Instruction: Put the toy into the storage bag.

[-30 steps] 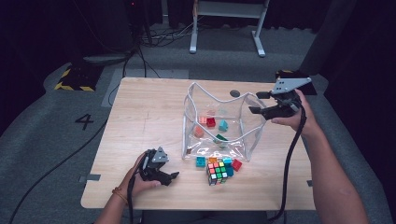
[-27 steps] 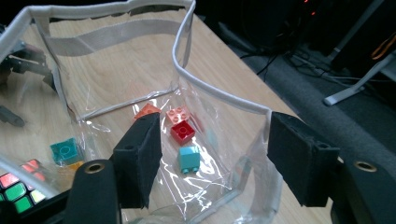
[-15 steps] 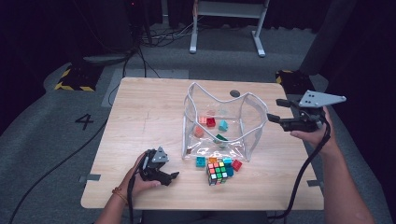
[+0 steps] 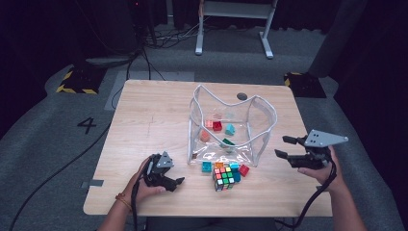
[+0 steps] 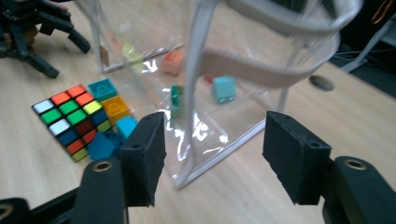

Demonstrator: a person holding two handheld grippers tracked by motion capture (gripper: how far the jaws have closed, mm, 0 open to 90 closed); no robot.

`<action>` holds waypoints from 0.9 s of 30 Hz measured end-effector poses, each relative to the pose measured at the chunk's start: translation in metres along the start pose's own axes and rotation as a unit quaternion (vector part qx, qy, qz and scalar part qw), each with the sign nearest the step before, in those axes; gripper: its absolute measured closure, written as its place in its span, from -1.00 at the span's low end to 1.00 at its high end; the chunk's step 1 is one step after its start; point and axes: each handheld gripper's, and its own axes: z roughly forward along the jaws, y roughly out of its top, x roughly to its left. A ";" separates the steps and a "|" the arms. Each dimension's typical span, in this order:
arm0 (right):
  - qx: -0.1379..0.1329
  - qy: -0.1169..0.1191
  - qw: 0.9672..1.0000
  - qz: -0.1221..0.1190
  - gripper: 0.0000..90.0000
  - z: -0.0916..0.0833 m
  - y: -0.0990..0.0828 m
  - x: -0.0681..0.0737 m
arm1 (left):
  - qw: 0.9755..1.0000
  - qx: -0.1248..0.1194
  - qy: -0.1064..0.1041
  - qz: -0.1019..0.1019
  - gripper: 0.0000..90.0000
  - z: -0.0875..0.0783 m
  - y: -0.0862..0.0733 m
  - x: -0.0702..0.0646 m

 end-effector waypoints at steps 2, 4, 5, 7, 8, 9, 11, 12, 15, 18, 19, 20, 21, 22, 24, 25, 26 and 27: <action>0.000 0.023 1.000 0.017 -0.02 0.009 -0.020 0.010 | 1.000 0.000 -0.001 -0.001 -0.69 0.000 0.000 0.000; 0.010 0.041 0.999 0.022 0.01 0.019 -0.032 0.017 | 1.000 0.000 -0.003 -0.002 -0.69 0.000 0.000 0.000; 0.010 0.041 0.999 0.022 0.01 0.019 -0.032 0.017 | 1.000 0.000 -0.003 -0.002 -0.69 0.000 0.000 0.000; 0.020 0.044 0.999 0.023 0.06 0.029 -0.043 0.025 | 1.000 0.000 -0.001 0.000 -0.69 0.000 0.000 0.000; 0.020 0.060 0.998 0.032 0.08 0.035 -0.049 0.029 | 1.000 0.001 0.000 0.001 -0.69 0.000 0.000 0.000; 0.034 0.072 0.996 0.034 0.09 0.048 -0.057 0.039 | 1.000 0.001 -0.002 0.000 -0.69 0.000 0.000 0.000; 0.055 0.086 0.994 0.027 0.09 0.062 -0.061 0.047 | 1.000 0.001 -0.002 0.000 -0.69 0.000 0.000 0.000; 0.055 0.086 0.994 0.027 0.09 0.062 -0.061 0.047 | 1.000 0.001 -0.002 0.000 -0.69 0.000 0.000 0.000; 0.073 0.084 0.994 -0.003 0.09 0.083 -0.064 0.056 | 1.000 0.001 -0.003 0.000 -0.69 0.000 0.000 0.000; 0.081 0.080 0.993 -0.004 0.09 0.094 -0.064 0.060 | 1.000 0.001 -0.003 -0.001 -0.69 0.000 0.000 0.000; 0.088 0.076 0.993 -0.007 0.08 0.095 -0.064 0.060 | 1.000 0.001 -0.003 -0.001 -0.69 0.000 0.000 0.000; 0.085 0.081 0.993 -0.001 0.07 0.097 -0.064 0.060 | 1.000 0.001 -0.002 0.000 -0.69 0.000 0.000 0.000; 0.085 0.081 0.993 -0.001 0.07 0.097 -0.064 0.060 | 1.000 0.001 -0.002 0.000 -0.69 0.000 0.000 0.000; 0.083 0.080 0.993 0.003 0.07 0.098 -0.063 0.060 | 1.000 0.001 -0.002 0.000 -0.69 0.000 0.000 0.000; 0.082 0.067 0.994 -0.002 0.07 0.102 -0.063 0.060 | 1.000 0.001 -0.003 0.002 -0.69 0.000 0.000 0.000; 0.085 0.068 0.994 0.001 0.05 0.103 -0.063 0.059 | 1.000 0.001 -0.003 0.002 -0.69 0.000 0.000 0.000; 0.085 0.063 0.994 -0.004 0.03 0.105 -0.063 0.058 | 1.000 0.002 -0.001 0.004 -0.69 0.000 0.000 0.001; 0.085 0.063 0.994 -0.004 0.03 0.105 -0.063 0.058 | 1.000 0.002 -0.001 0.004 -0.69 0.000 0.000 0.001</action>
